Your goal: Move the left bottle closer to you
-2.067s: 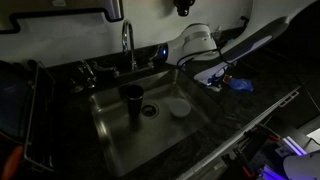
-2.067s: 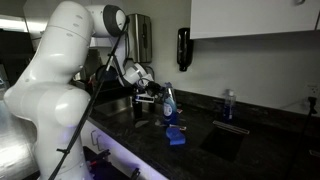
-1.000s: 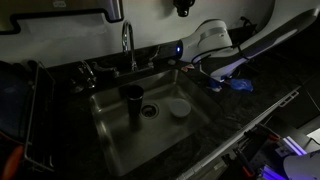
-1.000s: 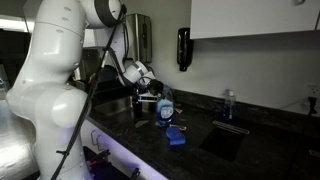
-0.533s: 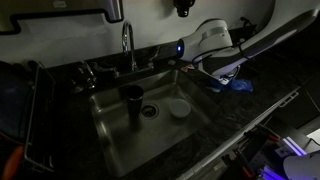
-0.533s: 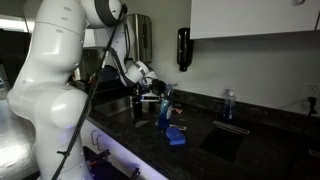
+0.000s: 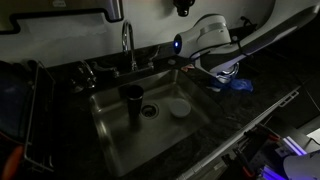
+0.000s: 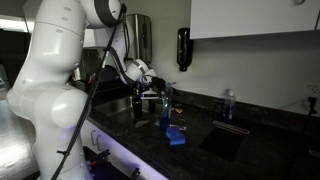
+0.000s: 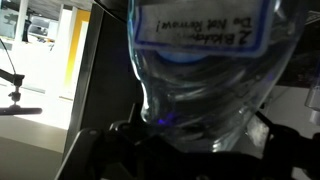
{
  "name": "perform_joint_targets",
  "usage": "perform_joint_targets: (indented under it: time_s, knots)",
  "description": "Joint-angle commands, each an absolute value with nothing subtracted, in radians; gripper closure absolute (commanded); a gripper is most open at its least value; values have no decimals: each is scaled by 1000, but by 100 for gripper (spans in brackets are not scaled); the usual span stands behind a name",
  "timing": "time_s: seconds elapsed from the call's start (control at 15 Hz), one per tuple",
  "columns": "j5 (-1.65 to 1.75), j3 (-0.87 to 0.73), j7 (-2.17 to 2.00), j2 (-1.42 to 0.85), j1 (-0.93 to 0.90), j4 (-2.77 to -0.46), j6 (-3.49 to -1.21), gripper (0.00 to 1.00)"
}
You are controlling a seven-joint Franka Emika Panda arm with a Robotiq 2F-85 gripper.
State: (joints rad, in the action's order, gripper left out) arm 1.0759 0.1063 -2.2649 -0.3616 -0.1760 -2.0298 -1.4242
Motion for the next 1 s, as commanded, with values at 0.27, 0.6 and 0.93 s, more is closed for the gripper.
perform_joint_targets:
  time_s: [0.27, 0.6, 0.93]
  knots:
    - [1082, 140, -2222, -334, -201, -1990, -1428, 0]
    - [1064, 147, -2216, -314, -208, -1992, -1410, 0]
    - [1044, 159, -2215, -285, -211, -2002, -1416, 0]
